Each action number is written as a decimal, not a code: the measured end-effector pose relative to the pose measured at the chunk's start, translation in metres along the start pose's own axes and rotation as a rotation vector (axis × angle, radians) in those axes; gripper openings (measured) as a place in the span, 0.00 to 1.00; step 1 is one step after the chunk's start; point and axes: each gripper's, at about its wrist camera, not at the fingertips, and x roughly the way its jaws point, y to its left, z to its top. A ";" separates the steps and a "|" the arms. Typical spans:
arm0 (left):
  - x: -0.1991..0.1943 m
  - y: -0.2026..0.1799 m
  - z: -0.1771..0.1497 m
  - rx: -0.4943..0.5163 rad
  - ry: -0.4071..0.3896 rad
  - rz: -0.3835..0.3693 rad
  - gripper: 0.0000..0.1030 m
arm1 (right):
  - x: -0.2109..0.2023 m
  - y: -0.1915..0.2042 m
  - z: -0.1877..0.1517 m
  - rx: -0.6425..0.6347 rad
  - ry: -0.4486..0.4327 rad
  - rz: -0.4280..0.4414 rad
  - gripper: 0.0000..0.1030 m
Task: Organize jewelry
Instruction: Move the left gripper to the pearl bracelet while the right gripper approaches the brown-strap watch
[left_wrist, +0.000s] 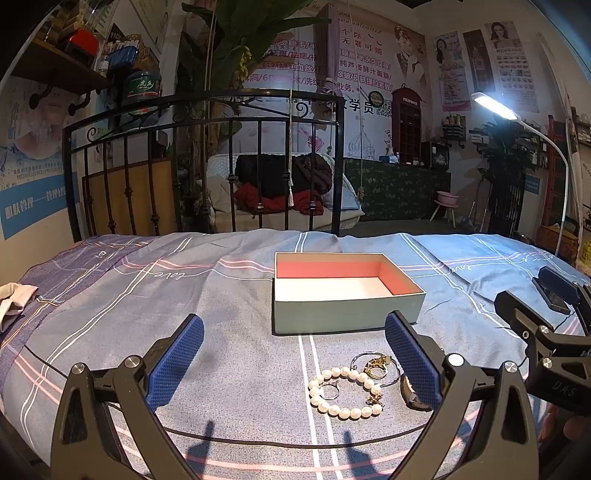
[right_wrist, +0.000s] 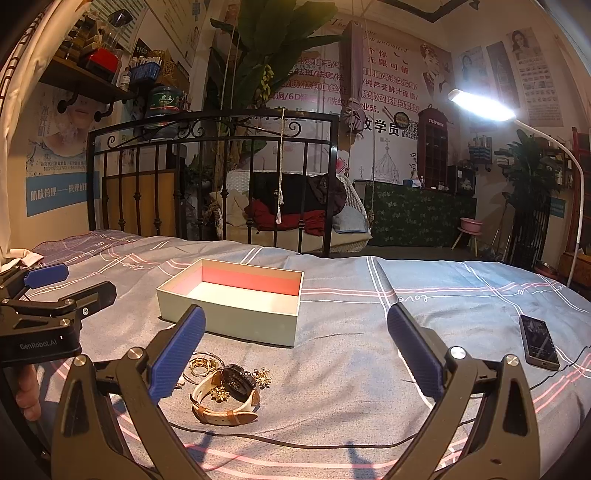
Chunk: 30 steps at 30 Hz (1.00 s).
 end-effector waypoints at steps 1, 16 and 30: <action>0.000 0.000 0.000 0.002 0.000 0.003 0.94 | 0.000 0.000 0.000 0.000 -0.001 0.000 0.95; 0.008 0.003 0.001 0.010 0.054 0.008 0.94 | 0.004 0.001 0.001 -0.008 0.030 0.012 0.95; 0.062 0.018 -0.024 0.030 0.491 -0.071 0.70 | 0.062 0.005 -0.017 -0.009 0.372 0.120 0.74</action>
